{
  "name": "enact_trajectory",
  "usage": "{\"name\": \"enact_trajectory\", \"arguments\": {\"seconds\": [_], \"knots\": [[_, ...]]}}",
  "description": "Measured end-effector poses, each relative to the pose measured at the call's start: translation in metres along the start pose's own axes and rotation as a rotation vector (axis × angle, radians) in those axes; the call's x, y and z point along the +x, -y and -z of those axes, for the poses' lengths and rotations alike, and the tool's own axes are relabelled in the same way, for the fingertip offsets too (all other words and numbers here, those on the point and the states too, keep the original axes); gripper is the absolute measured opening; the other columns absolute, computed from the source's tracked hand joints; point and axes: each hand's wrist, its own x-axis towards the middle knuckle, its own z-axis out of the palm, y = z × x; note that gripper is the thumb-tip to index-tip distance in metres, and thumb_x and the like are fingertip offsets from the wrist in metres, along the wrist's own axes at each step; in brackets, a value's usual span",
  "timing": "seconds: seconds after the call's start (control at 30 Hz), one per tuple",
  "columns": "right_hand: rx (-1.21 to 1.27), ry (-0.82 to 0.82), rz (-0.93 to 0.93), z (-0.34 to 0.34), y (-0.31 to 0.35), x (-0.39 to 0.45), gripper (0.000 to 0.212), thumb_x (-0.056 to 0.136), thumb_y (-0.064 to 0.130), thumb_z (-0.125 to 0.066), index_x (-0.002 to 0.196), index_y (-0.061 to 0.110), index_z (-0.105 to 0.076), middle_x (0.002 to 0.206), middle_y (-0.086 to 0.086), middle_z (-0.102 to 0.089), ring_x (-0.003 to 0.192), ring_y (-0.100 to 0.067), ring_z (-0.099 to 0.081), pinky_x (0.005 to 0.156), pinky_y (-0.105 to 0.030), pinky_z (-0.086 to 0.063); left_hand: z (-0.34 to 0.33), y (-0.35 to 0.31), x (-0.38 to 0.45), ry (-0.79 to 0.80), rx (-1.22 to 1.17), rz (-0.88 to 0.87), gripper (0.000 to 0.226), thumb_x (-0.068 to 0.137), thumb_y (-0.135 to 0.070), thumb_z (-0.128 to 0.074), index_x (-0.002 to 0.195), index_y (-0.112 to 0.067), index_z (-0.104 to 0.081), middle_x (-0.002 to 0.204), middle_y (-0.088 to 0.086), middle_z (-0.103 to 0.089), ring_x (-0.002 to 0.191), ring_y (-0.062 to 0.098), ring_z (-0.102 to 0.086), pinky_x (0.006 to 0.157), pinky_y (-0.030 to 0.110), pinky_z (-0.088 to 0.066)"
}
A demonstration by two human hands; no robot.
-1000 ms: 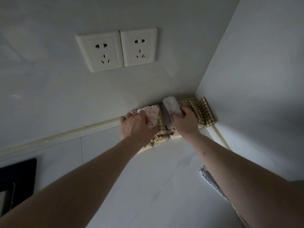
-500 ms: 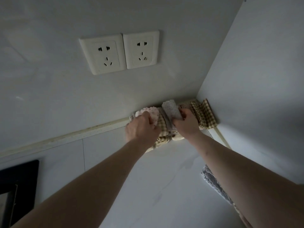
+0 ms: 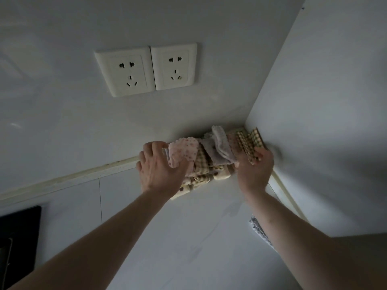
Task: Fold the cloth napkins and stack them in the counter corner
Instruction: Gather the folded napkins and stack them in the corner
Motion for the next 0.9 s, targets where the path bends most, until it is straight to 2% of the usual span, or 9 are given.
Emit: {"name": "enact_trajectory", "arguments": {"seconds": [0.07, 0.13, 0.27, 0.43, 0.5, 0.6, 0.73, 0.8, 0.9], "knots": [[0.011, -0.060, -0.194, 0.004, -0.009, 0.001, 0.062, 0.076, 0.034, -0.081, 0.128, 0.013, -0.055, 0.128, -0.008, -0.058, 0.120, -0.029, -0.057, 0.105, -0.046, -0.048, 0.001, -0.003, -0.005, -0.026, 0.013, -0.098, 0.053, 0.072, -0.051, -0.058, 0.118, -0.026, -0.048, 0.121, -0.004, -0.043, 0.112, 0.021, -0.042, 0.096, 0.036, -0.033], [-0.011, -0.013, -0.226, 0.002, -0.014, 0.002, 0.064, 0.074, 0.041, -0.083, 0.127, 0.017, -0.057, 0.128, -0.007, -0.061, 0.118, -0.027, -0.060, 0.104, -0.046, -0.049, -0.001, -0.015, -0.007, -0.005, 0.061, -0.280, 0.046, 0.073, -0.045, -0.060, 0.115, -0.027, -0.055, 0.122, -0.004, -0.049, 0.113, 0.021, -0.045, 0.097, 0.037, -0.033], [-0.072, 0.144, 0.058, -0.006, -0.011, -0.007, 0.032, 0.076, 0.043, -0.069, 0.103, 0.027, -0.077, 0.106, 0.002, -0.070, 0.101, -0.016, -0.065, 0.094, -0.040, -0.055, -0.011, -0.058, -0.004, 0.170, 0.109, -0.517, 0.037, 0.080, -0.030, -0.063, 0.117, -0.030, -0.062, 0.128, -0.006, -0.056, 0.123, 0.022, -0.046, 0.104, 0.038, -0.031], [-0.235, 0.261, 0.381, -0.005, -0.022, -0.004, 0.007, 0.084, 0.030, -0.073, 0.082, 0.026, -0.078, 0.089, 0.008, -0.069, 0.088, -0.014, -0.062, 0.080, -0.032, -0.051, -0.035, -0.075, 0.014, 0.425, 0.433, -0.716, 0.052, 0.092, -0.027, -0.054, 0.143, -0.027, -0.045, 0.154, -0.007, -0.039, 0.147, 0.021, -0.025, 0.120, 0.041, -0.018], [-0.142, 0.163, 0.232, 0.001, -0.023, -0.004, 0.012, 0.084, 0.027, -0.079, 0.095, 0.023, -0.078, 0.100, 0.004, -0.070, 0.095, -0.017, -0.065, 0.082, -0.029, -0.051, -0.042, -0.071, 0.019, 0.497, 0.573, -0.720, 0.056, 0.095, -0.032, -0.052, 0.149, -0.026, -0.041, 0.158, -0.006, -0.035, 0.150, 0.021, -0.023, 0.123, 0.044, -0.012], [0.048, -0.057, -0.219, 0.006, -0.021, -0.002, 0.045, 0.087, 0.025, -0.079, 0.126, 0.010, -0.064, 0.126, -0.008, -0.065, 0.116, -0.025, -0.063, 0.090, -0.018, -0.043, -0.046, -0.067, 0.020, 0.508, 0.622, -0.699, 0.056, 0.097, -0.035, -0.050, 0.151, -0.024, -0.037, 0.159, -0.001, -0.033, 0.148, 0.023, -0.026, 0.123, 0.046, -0.011], [0.088, -0.044, -0.459, 0.004, -0.014, 0.013, 0.078, 0.086, 0.037, -0.079, 0.151, 0.013, -0.043, 0.144, -0.005, -0.058, 0.135, -0.024, -0.053, 0.114, -0.036, -0.040, -0.054, -0.067, 0.017, 0.397, 0.660, -0.692, 0.058, 0.093, -0.037, -0.055, 0.146, -0.024, -0.036, 0.149, 0.005, -0.035, 0.139, 0.029, -0.031, 0.120, 0.048, -0.018], [0.076, -0.037, -0.445, 0.003, -0.008, 0.020, 0.071, 0.086, 0.032, -0.079, 0.147, 0.014, -0.047, 0.134, -0.004, -0.063, 0.129, -0.026, -0.057, 0.107, -0.034, -0.044, -0.060, -0.067, 0.014, 0.389, 0.710, -0.657, 0.063, 0.088, -0.037, -0.061, 0.145, -0.025, -0.037, 0.145, 0.008, -0.036, 0.134, 0.033, -0.034, 0.116, 0.048, -0.021], [-0.040, -0.011, -0.203, 0.001, -0.007, 0.026, 0.030, 0.081, 0.017, -0.074, 0.110, 0.019, -0.065, 0.108, -0.001, -0.065, 0.108, -0.029, -0.064, 0.088, -0.032, -0.048, -0.067, -0.067, 0.013, 0.405, 0.753, -0.638, 0.070, 0.082, -0.031, -0.068, 0.145, -0.024, -0.038, 0.145, 0.009, -0.039, 0.132, 0.033, -0.035, 0.115, 0.048, -0.022]]}}
